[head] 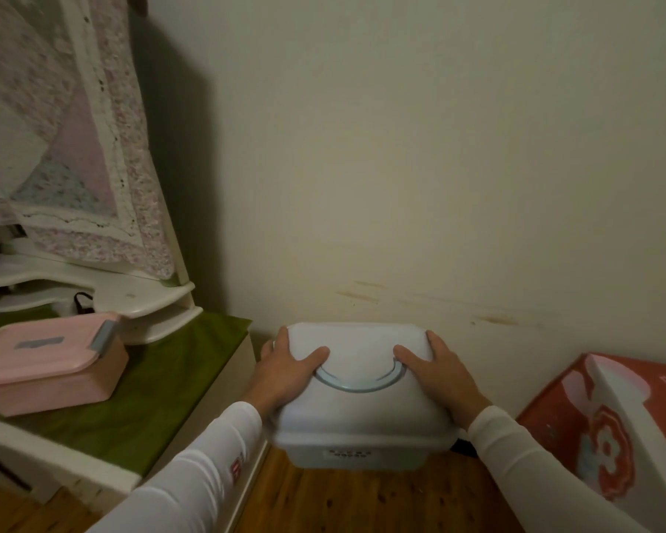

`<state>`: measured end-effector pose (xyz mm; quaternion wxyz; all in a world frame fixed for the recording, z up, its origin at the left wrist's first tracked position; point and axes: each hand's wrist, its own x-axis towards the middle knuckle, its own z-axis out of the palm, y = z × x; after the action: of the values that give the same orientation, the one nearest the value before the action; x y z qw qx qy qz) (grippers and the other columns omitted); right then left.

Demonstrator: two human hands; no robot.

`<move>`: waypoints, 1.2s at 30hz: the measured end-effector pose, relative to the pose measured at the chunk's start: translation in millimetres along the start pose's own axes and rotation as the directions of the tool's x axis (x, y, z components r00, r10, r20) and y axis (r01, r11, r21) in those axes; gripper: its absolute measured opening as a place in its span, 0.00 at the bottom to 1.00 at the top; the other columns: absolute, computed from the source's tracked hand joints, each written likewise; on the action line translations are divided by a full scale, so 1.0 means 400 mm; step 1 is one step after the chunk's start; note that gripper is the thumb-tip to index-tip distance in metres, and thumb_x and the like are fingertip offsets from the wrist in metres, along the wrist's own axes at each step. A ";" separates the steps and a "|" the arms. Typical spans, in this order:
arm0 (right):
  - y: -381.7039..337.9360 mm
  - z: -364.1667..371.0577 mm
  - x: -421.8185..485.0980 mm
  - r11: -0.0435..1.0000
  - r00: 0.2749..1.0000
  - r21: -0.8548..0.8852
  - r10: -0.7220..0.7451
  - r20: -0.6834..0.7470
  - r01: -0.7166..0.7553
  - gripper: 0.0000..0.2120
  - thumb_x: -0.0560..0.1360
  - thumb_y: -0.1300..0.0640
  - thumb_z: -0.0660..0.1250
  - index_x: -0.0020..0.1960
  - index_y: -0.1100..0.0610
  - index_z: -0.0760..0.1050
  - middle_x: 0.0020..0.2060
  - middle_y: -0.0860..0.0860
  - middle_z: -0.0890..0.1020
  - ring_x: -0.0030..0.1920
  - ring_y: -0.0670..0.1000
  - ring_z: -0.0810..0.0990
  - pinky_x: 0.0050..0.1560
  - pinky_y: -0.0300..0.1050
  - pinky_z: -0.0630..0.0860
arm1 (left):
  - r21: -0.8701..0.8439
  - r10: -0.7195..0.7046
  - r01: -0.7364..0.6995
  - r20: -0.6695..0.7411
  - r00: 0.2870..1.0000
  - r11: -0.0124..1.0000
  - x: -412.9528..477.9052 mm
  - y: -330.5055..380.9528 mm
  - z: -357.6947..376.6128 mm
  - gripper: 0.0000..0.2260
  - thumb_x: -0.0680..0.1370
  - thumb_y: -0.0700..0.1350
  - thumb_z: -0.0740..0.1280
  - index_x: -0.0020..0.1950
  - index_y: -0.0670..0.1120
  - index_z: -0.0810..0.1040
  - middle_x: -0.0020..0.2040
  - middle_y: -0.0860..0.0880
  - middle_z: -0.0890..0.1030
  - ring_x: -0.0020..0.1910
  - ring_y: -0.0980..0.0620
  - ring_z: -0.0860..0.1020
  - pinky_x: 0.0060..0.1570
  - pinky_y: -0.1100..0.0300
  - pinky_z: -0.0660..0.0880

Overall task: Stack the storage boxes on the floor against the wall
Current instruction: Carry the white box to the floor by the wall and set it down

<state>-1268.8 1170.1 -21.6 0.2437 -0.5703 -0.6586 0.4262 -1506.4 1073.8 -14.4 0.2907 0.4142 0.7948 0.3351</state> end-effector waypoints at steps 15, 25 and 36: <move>0.022 0.055 0.362 0.996 0.997 -0.036 0.077 0.013 -0.077 0.44 0.71 0.32 0.65 0.79 0.50 0.53 0.76 0.55 0.61 0.72 0.59 0.64 0.69 0.55 0.64 | 0.016 0.004 -0.005 0.059 0.998 1.000 0.391 0.001 0.070 0.45 0.68 0.72 0.65 0.79 0.54 0.55 0.77 0.44 0.59 0.70 0.38 0.67 0.68 0.40 0.67; 0.002 0.212 0.553 0.982 0.979 0.007 0.189 -0.069 -0.189 0.44 0.70 0.34 0.68 0.79 0.48 0.54 0.71 0.56 0.70 0.66 0.58 0.73 0.64 0.55 0.72 | -0.031 0.001 0.005 0.175 0.985 1.000 0.699 -0.123 0.093 0.47 0.70 0.72 0.63 0.80 0.53 0.47 0.80 0.49 0.52 0.76 0.42 0.60 0.71 0.42 0.63; 0.091 0.357 0.708 0.965 0.961 0.016 0.260 -0.094 -0.260 0.47 0.66 0.28 0.66 0.78 0.47 0.55 0.69 0.52 0.72 0.63 0.54 0.75 0.61 0.56 0.76 | -0.133 -0.051 0.089 0.265 0.963 0.987 0.921 -0.263 0.148 0.36 0.75 0.65 0.64 0.79 0.59 0.53 0.80 0.52 0.53 0.77 0.46 0.57 0.71 0.47 0.60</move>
<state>-1429.6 1400.6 -172.7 0.2178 -0.6712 -0.5649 0.4277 -1691.1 1360.1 -199.8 0.4334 0.4044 0.7375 0.3235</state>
